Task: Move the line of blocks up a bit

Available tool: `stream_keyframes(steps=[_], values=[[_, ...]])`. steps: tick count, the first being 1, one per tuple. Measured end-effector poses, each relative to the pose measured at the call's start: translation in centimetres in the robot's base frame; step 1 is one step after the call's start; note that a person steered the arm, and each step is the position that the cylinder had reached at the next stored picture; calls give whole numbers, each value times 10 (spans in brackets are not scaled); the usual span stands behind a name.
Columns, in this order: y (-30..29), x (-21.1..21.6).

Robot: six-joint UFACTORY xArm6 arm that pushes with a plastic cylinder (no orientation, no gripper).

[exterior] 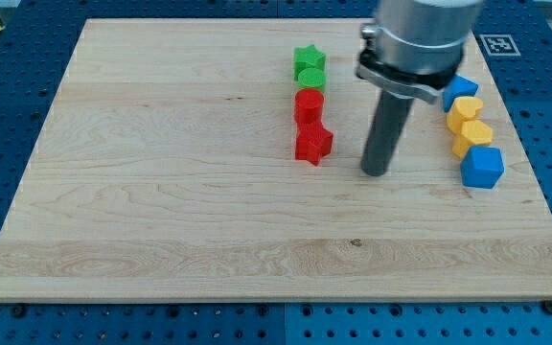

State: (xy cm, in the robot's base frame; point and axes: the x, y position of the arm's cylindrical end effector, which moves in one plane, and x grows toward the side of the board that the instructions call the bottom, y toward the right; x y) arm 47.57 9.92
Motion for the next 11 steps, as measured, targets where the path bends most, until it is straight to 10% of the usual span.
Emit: stream_keyframes(steps=[4, 11], values=[[-59, 2], [-58, -120]])
